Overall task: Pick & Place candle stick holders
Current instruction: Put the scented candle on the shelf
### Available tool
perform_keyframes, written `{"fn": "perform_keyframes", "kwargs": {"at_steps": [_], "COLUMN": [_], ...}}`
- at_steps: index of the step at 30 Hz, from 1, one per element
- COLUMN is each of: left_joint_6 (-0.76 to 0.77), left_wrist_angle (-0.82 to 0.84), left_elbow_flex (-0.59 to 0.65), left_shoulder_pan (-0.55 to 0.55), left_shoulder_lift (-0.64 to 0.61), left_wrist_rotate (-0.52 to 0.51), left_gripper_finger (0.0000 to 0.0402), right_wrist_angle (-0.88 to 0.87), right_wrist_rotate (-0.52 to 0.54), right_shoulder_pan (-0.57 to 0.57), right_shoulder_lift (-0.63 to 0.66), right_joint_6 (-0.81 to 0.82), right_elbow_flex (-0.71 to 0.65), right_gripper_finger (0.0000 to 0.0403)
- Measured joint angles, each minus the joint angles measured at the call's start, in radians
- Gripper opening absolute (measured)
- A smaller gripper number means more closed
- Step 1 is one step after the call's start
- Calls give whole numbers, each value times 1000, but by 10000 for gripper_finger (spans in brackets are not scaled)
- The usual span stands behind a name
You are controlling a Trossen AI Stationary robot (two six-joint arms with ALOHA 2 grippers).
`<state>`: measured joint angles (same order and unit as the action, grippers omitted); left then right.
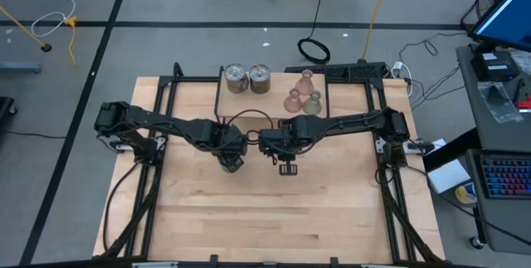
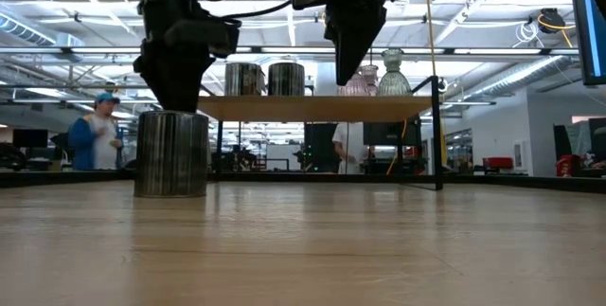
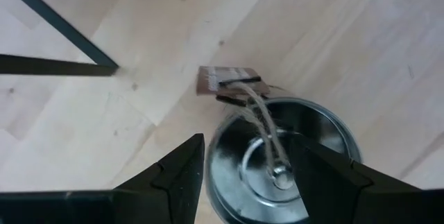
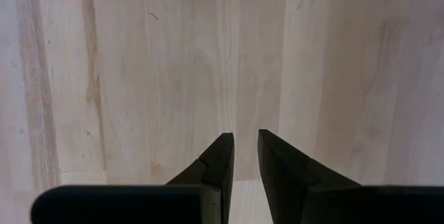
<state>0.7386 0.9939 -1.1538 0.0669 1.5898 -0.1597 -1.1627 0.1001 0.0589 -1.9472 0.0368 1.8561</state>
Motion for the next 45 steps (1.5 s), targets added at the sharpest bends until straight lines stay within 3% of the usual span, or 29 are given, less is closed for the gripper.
{"fn": "perform_keyframes", "kwargs": {"at_steps": [8,20,25,45], "left_joint_6": [-41,-19,17,50], "left_wrist_angle": [0,29,50,56], "left_elbow_flex": [0,-82,-80,-41], "left_shoulder_pan": [-1,35,65,79], "left_shoulder_lift": [-1,-33,-24,10], "left_wrist_rotate": [-74,-50,6,4], "left_gripper_finger": [209,209,209,209], "right_wrist_angle": [10,18,15,12], "right_wrist_rotate": [0,2,1,1], "right_shoulder_pan": [0,-2,-1,-1], "right_shoulder_lift": [0,-1,-1,-2], "right_joint_6": [0,7,5,4], "right_elbow_flex": [0,0,0,0], "right_gripper_finger": [59,59,59,59]}}
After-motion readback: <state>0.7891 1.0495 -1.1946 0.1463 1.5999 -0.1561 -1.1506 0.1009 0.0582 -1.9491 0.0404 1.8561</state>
